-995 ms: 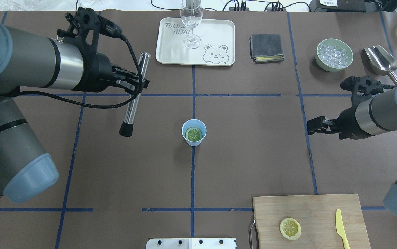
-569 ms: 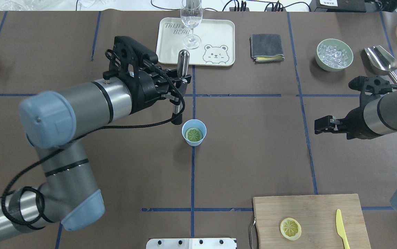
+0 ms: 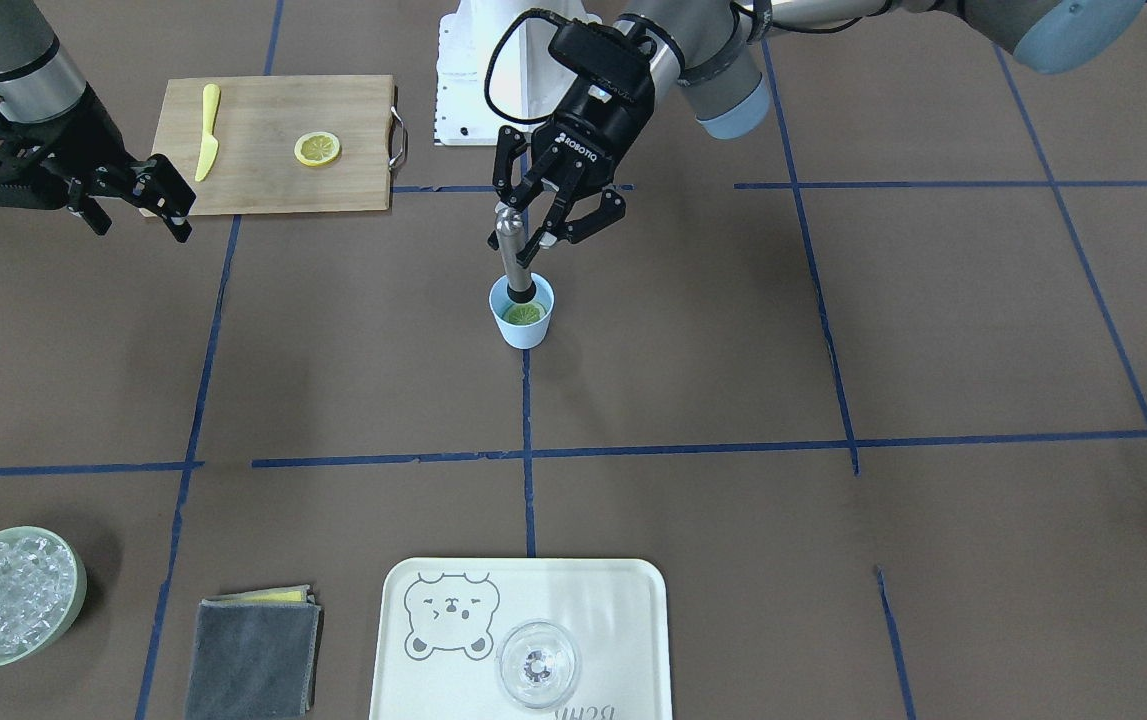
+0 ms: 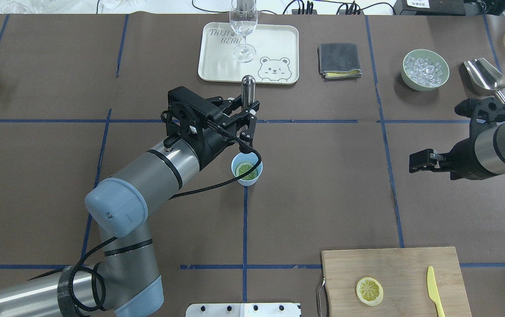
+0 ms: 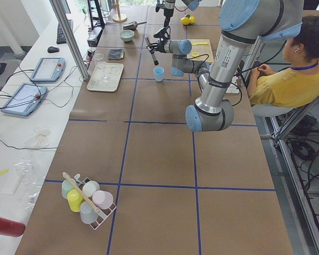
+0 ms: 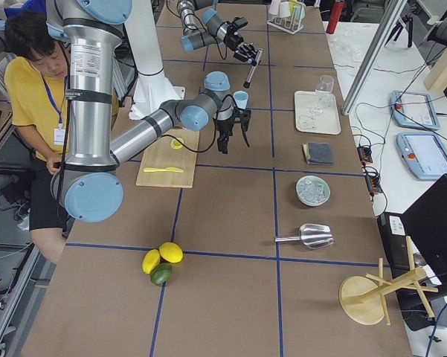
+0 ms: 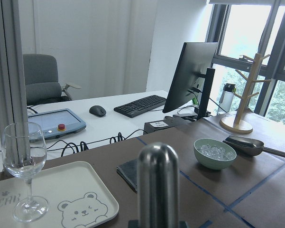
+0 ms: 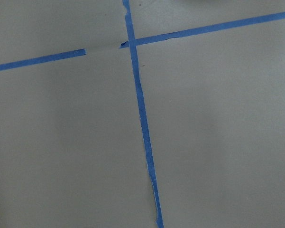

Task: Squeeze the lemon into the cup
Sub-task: 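Lower the muddler into the cup and press down on the lemon slice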

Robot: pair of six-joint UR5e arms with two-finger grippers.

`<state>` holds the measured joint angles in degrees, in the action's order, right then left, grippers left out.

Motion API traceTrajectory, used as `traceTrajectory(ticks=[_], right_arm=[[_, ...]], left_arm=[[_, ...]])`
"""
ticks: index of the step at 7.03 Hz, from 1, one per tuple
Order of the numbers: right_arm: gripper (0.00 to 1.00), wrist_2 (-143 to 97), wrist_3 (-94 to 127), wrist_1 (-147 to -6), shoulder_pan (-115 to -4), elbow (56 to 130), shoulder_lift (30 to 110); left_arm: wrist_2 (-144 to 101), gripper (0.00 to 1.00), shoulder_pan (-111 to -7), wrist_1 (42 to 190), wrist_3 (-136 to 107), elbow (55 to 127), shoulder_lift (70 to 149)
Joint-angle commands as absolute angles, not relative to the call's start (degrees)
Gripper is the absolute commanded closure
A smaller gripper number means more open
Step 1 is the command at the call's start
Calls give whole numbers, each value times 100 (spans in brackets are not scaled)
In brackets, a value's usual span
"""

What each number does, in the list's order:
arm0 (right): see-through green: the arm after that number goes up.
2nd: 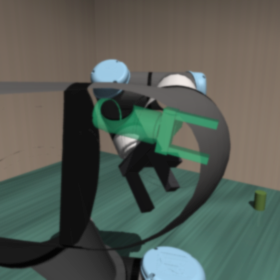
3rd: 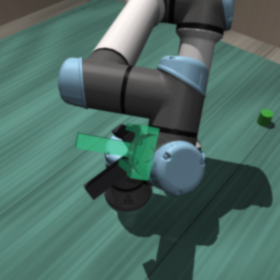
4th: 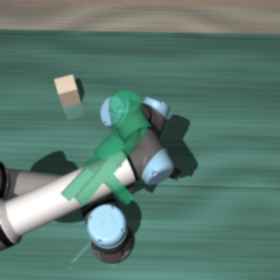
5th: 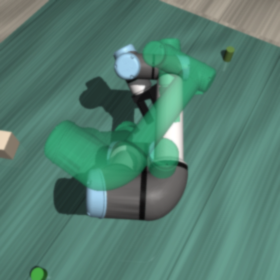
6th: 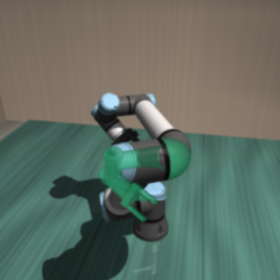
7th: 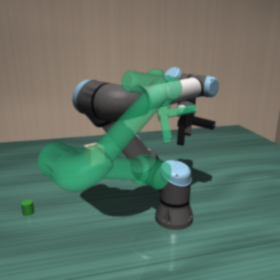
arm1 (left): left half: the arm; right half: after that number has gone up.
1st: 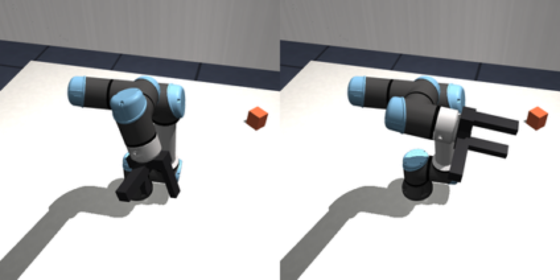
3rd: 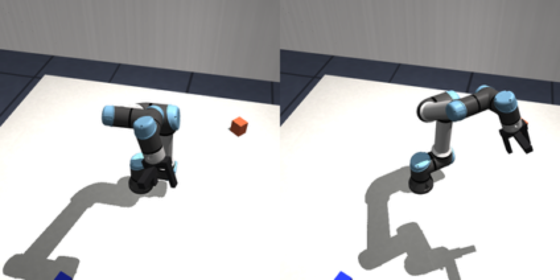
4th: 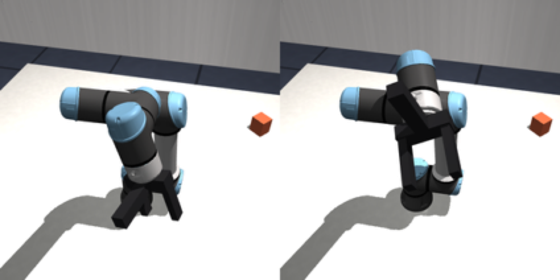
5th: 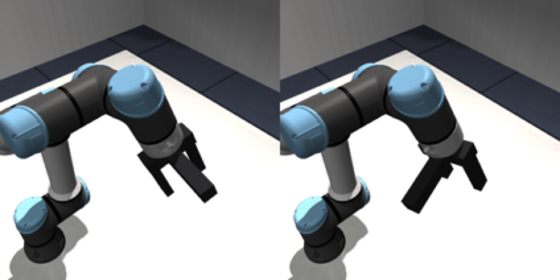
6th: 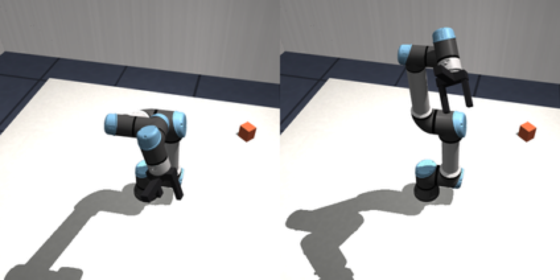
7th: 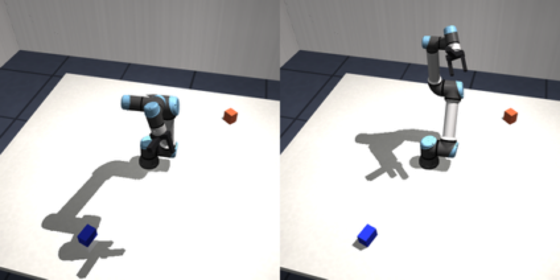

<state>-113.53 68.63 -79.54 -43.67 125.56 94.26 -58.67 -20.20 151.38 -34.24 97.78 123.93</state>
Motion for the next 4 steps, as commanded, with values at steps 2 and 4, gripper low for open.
traceTrajectory(ticks=[2,4], right_arm=[[0,-11373,6873,-7919,-4359,12551,9431],[0,-11373,6882,-7919,-4351,12524,9422]], left_arm=[[-5021,100,-1628,15363,-3384,9475,12428],[-4905,100,-1442,15581,-3384,9221,12463]])
